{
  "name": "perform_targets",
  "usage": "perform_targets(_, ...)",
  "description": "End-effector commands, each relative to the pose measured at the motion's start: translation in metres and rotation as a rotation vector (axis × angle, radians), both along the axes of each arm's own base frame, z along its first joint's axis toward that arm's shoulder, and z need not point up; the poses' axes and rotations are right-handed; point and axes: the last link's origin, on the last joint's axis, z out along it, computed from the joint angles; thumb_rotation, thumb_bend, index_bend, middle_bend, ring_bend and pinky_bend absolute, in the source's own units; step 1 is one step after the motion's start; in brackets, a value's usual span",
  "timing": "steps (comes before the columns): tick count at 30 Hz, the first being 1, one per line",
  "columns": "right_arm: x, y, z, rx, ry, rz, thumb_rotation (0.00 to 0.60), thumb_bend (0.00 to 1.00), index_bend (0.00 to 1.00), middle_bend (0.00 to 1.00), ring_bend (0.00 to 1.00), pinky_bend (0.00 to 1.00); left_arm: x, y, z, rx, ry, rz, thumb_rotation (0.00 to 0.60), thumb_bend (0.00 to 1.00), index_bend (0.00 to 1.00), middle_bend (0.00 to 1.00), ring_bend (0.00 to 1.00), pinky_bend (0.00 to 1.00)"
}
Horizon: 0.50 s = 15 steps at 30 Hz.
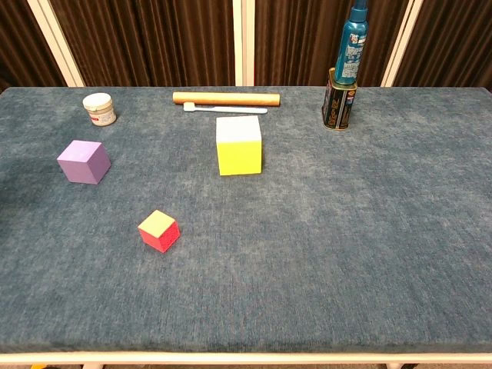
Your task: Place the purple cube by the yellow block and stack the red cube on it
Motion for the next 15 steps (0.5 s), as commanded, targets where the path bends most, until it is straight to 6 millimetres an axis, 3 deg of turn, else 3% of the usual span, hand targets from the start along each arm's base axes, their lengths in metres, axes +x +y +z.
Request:
perform_targets(1,0.000,0.000,0.001,-0.002,0.004,-0.005,0.600,0.24,0.00,0.04,0.00,0.06,0.011,0.030,-0.027,-0.052,-0.012,0.028,0.600,0.04,0.29,0.91,0.92,0.98)
perform_targets(8,-0.003,-0.002,0.004,-0.006,0.013,-0.026,0.600,0.24,0.00,0.04,0.00,0.06,0.019,0.049,-0.065,-0.148,0.044,0.082,0.600,0.04,0.29,0.95,0.97,1.00)
perform_targets(15,-0.004,-0.002,0.003,-0.004,0.013,-0.032,0.600,0.24,0.00,0.04,0.00,0.06,0.017,0.060,-0.081,-0.173,0.078,0.137,0.600,0.06,0.31,0.95,0.97,1.00)
